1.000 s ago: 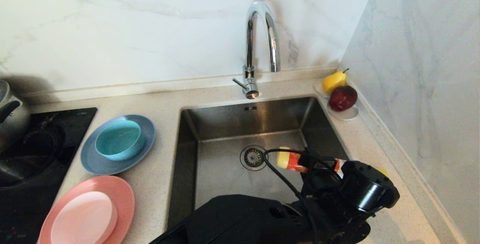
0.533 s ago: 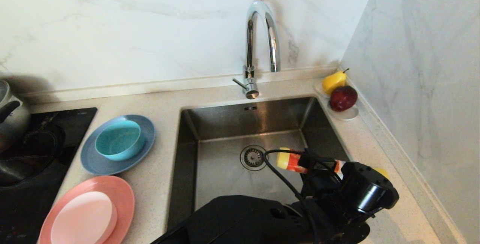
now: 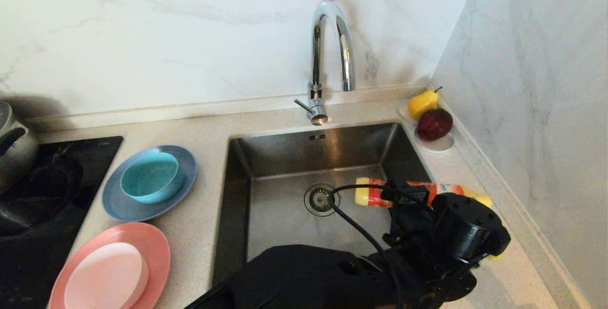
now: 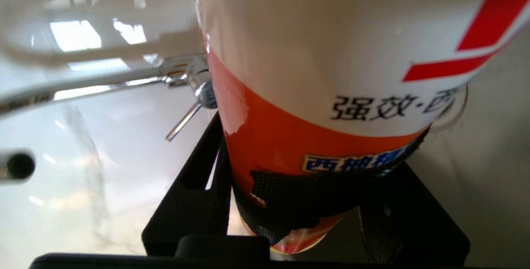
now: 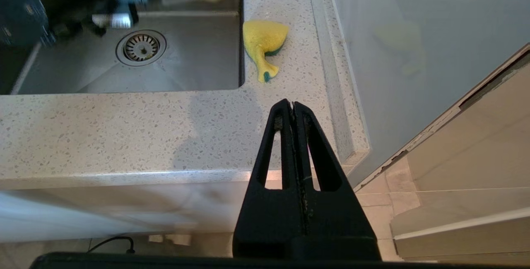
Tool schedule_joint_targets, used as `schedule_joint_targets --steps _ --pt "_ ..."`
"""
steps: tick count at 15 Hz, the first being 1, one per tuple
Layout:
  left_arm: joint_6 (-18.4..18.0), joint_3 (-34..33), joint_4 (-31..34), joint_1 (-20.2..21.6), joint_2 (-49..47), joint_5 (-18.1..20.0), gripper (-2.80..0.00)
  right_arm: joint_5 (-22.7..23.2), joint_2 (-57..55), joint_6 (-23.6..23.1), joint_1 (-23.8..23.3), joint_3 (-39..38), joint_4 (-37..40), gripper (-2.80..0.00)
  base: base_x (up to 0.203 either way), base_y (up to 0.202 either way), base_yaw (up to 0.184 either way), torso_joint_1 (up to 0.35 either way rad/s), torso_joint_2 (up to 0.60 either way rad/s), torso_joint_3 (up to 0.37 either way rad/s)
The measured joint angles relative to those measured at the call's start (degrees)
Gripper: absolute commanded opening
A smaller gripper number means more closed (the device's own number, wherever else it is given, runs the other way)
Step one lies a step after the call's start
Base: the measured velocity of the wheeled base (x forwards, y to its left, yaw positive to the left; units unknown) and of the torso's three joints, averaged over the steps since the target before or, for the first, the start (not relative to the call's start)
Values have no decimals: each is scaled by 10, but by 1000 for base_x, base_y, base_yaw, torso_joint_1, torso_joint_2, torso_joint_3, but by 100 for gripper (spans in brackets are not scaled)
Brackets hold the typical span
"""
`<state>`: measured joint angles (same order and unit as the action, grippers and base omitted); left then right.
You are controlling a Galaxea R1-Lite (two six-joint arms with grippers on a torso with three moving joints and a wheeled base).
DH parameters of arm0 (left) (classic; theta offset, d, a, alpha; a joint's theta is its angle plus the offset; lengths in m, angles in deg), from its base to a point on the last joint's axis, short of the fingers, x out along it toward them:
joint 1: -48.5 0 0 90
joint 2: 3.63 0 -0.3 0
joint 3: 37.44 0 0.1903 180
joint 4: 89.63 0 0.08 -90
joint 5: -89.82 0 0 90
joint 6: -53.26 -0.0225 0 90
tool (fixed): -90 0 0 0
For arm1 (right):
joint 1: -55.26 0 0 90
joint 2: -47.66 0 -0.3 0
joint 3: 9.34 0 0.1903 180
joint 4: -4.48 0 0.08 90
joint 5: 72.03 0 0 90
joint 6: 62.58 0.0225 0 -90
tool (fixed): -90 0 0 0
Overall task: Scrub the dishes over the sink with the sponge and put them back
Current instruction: Place the dish soap on the table
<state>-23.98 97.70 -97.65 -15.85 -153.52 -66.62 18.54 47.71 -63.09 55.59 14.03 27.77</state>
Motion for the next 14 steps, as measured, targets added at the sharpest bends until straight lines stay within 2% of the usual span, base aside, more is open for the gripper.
schedule_joint_targets --steps 2,4,6,9,11,14 --pt "21 0 -21 0 12 5 -280 0 0 0 0 0 0 -280 0 0 0 0 0 0" --pt "60 1 -44 0 27 18 -280 0 0 0 0 0 0 -280 0 0 0 0 0 0" --pt "113 1 -45 -1 50 45 -280 0 0 0 0 0 0 -280 0 0 0 0 0 0" --pt "220 1 -36 -1 100 91 -280 0 0 0 0 0 0 -280 0 0 0 0 0 0" --pt "274 0 -31 -1 137 97 -280 0 0 0 0 0 0 -280 0 0 0 0 0 0" --pt "333 0 -26 -1 200 107 -280 0 0 0 0 0 0 -280 0 0 0 0 0 0"
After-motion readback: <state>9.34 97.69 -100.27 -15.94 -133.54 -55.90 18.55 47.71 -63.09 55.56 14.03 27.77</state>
